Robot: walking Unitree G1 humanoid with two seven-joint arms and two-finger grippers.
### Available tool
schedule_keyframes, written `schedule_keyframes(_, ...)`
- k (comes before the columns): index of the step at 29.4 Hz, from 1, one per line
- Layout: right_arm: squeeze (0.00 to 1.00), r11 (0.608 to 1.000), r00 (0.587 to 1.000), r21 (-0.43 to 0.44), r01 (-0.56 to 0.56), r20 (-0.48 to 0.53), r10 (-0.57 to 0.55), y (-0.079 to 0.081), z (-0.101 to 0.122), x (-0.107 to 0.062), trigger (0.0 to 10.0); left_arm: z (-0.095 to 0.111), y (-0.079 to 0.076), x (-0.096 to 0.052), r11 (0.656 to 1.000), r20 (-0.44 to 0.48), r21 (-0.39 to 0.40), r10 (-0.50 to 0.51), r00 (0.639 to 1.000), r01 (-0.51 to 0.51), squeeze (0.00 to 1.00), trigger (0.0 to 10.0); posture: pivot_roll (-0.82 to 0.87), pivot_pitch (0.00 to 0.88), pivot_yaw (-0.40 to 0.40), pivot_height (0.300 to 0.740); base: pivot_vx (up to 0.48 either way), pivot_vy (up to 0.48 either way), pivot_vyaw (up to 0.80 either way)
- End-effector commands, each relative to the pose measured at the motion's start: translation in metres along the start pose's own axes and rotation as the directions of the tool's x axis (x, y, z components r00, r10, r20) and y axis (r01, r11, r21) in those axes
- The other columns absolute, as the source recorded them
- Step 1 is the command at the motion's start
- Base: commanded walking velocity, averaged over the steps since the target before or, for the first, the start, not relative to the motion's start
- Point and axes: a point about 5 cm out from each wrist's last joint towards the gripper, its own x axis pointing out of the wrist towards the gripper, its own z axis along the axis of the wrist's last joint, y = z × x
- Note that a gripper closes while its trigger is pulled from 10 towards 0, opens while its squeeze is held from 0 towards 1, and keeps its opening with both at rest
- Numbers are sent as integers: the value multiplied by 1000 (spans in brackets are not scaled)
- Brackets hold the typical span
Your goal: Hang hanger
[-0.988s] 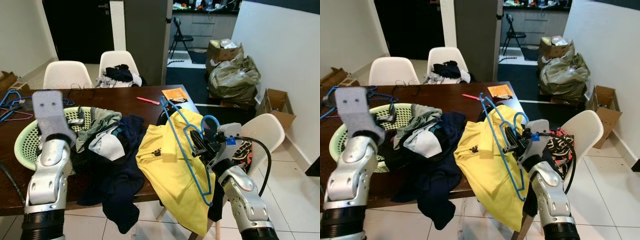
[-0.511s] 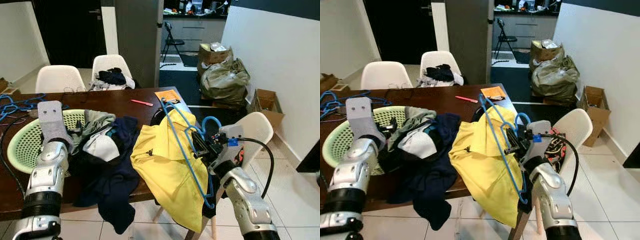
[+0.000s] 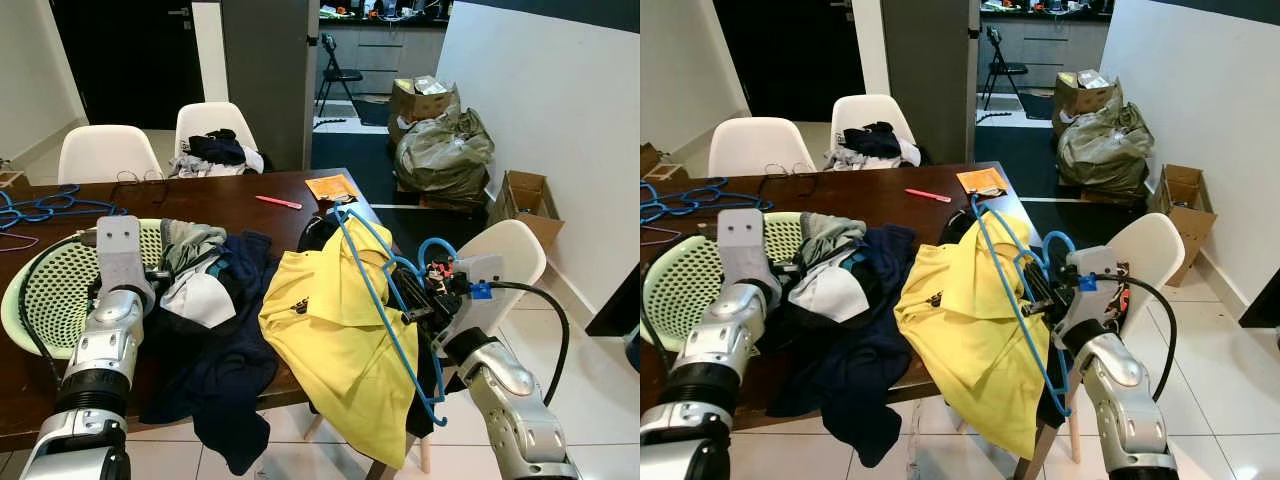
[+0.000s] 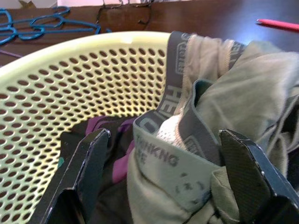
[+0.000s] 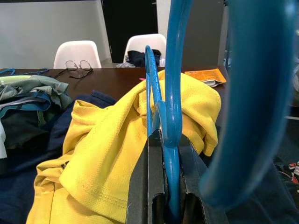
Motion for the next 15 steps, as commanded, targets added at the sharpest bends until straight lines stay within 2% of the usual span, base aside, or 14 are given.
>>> schedule_keyframes(1, 0, 1000, 1000, -8, 8, -1, -8, -2, 2, -3, 10000, 3, 0, 2, 1000, 8, 9, -4, 1000, 4, 0, 10000, -57, 0, -37, 740, 0, 0, 0)
schedule_keyframes(6, 0, 1000, 1000, -9, 6, -2, -6, -3, 3, -2, 10000, 2, -1, 2, 1000, 5, 13, -8, 1000, 8, 0, 10000, -57, 0, -39, 740, 0, 0, 0)
schedule_keyframes(12, 0, 1000, 1000, -22, 5, -6, -5, -3, 4, 0, 10000, -14, -17, -2, 997, -54, 32, -66, 996, 67, 0, 10000, -56, 0, -38, 740, 0, 0, 0)
schedule_keyframes(15, 0, 1000, 1000, -22, 6, -7, -6, -3, 4, 0, 10000, -17, -19, -3, 997, -66, 34, -67, 996, 69, 0, 10000, -56, 0, -38, 740, 0, 0, 0)
